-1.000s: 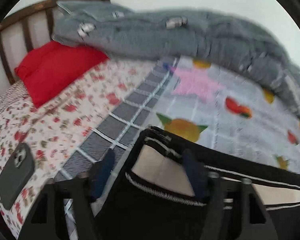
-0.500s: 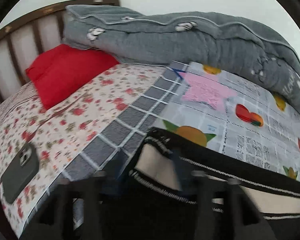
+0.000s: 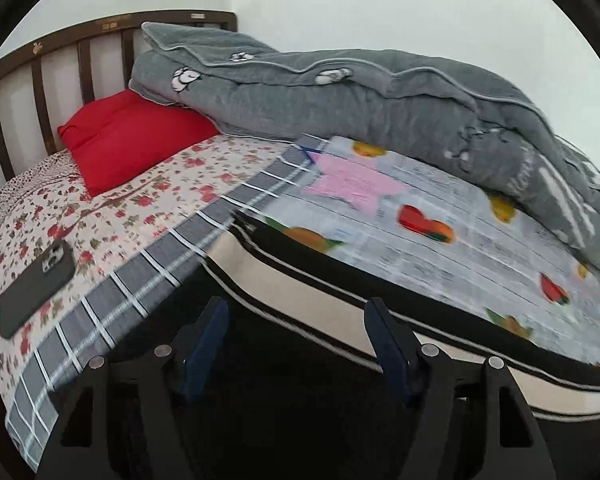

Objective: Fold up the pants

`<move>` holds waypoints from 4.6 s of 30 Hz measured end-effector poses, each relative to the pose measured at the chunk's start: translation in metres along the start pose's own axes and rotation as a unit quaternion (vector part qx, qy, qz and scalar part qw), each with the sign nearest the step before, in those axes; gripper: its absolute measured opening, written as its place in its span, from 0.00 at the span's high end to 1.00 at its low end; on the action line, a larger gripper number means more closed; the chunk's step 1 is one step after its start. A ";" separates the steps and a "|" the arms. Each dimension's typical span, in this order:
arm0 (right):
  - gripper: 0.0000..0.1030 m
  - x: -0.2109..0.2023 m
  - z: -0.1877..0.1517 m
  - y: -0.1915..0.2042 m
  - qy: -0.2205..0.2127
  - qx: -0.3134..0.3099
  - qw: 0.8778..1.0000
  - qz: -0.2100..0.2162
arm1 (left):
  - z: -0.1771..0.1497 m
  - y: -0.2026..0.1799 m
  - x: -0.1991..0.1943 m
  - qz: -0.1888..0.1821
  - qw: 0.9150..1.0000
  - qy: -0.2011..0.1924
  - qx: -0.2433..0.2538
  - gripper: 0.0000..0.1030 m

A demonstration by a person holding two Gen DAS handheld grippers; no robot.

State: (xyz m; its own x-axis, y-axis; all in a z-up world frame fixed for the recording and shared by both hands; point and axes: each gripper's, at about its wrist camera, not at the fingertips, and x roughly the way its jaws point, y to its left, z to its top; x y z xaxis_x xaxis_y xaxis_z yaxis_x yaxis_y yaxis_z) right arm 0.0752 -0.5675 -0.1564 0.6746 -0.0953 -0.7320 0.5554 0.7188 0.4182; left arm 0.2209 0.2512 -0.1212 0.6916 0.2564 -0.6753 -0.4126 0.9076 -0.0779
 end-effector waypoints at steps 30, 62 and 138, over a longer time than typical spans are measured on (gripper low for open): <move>0.47 -0.103 -0.060 0.130 -0.052 -0.217 0.975 0.016 | -0.103 0.119 -0.063 -0.123 0.981 0.090 -0.123 0.33; 0.47 -0.095 -0.131 0.118 0.004 -0.295 0.956 0.008 | -0.029 -0.088 -0.154 -0.134 0.986 -0.083 0.056 0.91; 0.82 -0.009 -0.184 0.253 0.136 -0.337 0.921 0.141 | -0.153 -0.051 -0.121 -0.236 0.968 0.049 0.074 0.33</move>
State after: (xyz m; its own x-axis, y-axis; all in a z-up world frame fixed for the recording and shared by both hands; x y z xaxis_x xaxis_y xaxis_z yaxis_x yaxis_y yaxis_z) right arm 0.1203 -0.2578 -0.1430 0.5486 0.2712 -0.7908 -0.1129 0.9613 0.2513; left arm 0.0677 0.1230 -0.1473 0.7202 -0.2244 -0.6565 0.0308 0.9557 -0.2928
